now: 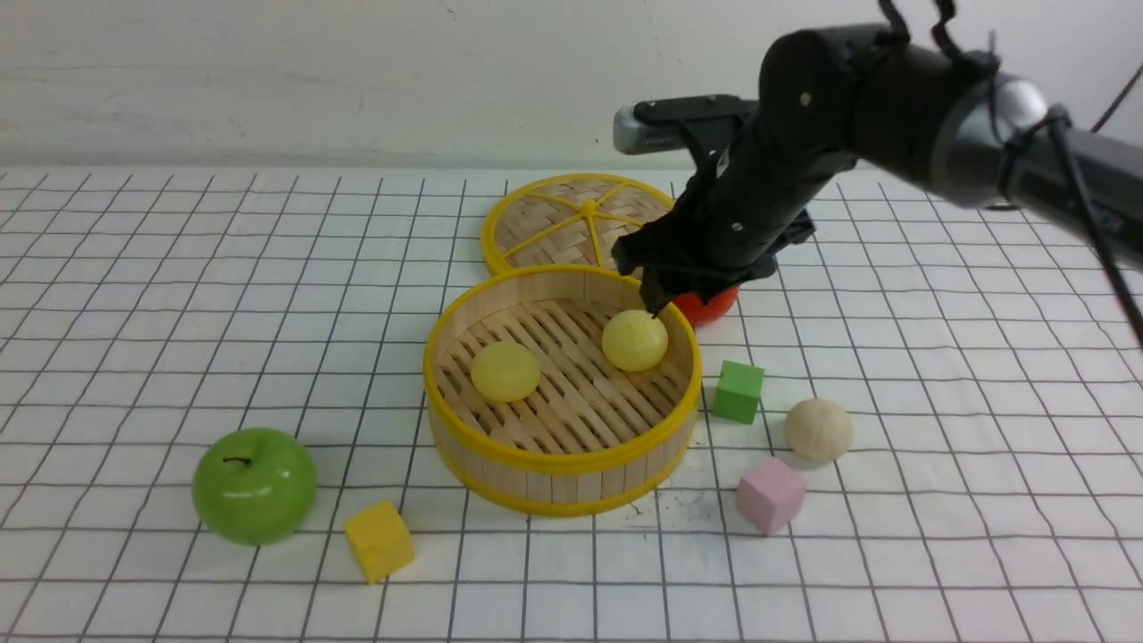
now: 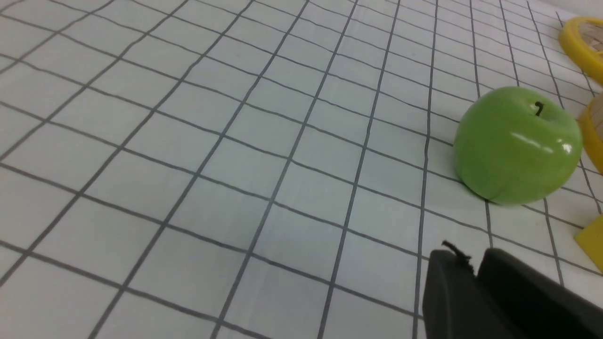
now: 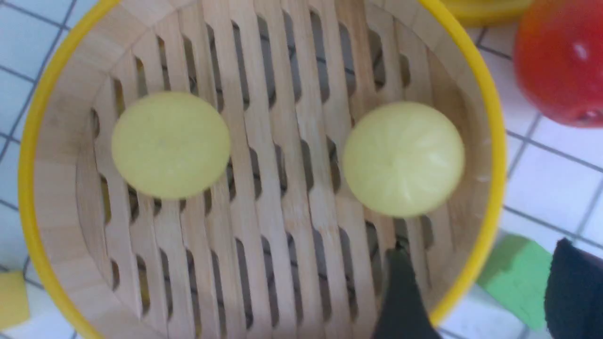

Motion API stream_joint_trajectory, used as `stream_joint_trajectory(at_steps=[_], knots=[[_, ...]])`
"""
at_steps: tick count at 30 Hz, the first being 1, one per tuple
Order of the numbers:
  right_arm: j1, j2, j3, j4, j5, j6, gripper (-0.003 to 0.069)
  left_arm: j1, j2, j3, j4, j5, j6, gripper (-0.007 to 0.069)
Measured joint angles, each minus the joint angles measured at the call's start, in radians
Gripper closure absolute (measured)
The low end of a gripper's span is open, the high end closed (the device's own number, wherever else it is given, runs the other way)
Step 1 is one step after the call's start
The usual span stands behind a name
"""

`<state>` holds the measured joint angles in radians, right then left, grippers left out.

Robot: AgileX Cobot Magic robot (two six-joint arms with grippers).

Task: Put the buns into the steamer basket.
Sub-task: Use the right arm to grab a steamed stuffed bun

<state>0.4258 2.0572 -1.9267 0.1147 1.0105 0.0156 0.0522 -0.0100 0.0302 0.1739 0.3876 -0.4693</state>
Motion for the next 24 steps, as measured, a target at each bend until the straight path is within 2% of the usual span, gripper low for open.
stream_joint_trajectory(at_steps=[3, 9, 10, 15, 24], knots=[[-0.021, -0.091, 0.029, -0.041, 0.067, 0.0, 0.0245, 0.0, 0.0, 0.0, 0.0, 0.0, 0.0, 0.0543], [-0.113, -0.285, 0.184, -0.06, 0.019, 0.002, 0.0249, 0.0, 0.0, 0.0, 0.0, 0.0, 0.0, 0.0538], [-0.155, -0.331, 0.257, -0.065, 0.013, 0.008, 0.0257, 0.0, 0.0, 0.0, 0.0, 0.0, 0.0, 0.0533], [-0.229, -0.373, 0.42, -0.064, -0.013, 0.063, 0.0281, 0.0, 0.0, 0.0, 0.0, 0.0, 0.0, 0.0531], [-0.243, -0.367, 0.658, 0.008, -0.199, 0.079, 0.0302, 0.0, 0.0, 0.0, 0.0, 0.0, 0.0, 0.0522]])
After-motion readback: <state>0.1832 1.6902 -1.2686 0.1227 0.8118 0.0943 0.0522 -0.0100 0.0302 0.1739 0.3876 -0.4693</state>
